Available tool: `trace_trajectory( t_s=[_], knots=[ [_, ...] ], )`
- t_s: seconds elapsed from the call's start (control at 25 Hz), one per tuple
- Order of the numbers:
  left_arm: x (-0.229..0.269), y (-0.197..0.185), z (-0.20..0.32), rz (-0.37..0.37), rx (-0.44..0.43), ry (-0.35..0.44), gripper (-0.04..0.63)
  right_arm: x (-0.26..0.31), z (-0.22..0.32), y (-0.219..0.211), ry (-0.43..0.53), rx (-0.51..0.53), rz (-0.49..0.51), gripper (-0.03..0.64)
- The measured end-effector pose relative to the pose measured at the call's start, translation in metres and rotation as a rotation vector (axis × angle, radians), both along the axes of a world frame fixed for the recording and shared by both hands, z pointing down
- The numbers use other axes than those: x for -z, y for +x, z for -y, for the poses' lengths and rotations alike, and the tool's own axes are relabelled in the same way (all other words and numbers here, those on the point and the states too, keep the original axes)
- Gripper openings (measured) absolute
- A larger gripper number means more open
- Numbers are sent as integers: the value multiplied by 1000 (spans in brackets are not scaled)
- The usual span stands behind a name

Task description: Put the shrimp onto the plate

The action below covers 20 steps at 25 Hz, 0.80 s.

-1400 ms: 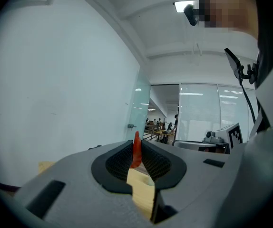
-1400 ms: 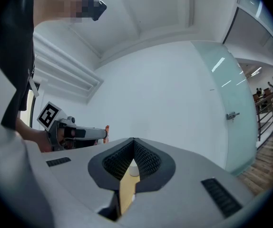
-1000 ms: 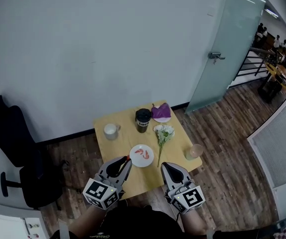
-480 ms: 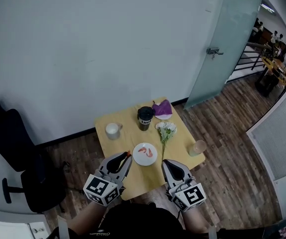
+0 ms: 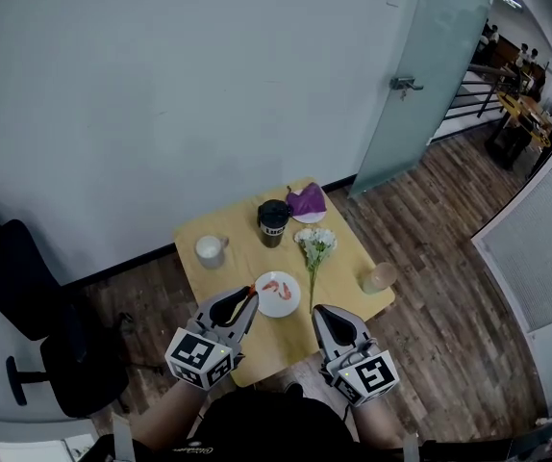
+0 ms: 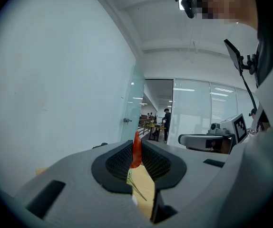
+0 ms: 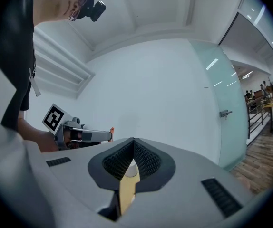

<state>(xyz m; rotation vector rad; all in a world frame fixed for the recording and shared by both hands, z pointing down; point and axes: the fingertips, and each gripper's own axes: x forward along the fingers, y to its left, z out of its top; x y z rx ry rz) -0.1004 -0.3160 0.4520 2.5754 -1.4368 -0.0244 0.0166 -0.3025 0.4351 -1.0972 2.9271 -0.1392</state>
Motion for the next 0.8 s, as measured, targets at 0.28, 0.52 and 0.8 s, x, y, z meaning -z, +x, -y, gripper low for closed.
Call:
trace_trajectory(
  t_s=[0.28,0.52,0.8],
  knots=[
    [-43,16,22,108,-56,-75,60,-8,6,-1,-19,0,-9,2],
    [-98,29,42,254,-109,-144,60,-21,10,0,-49,-22,-37,2],
    [-166,36,63,455,-172,-217,60,-28,11,6,-67,-46,-44,2]
  ],
)
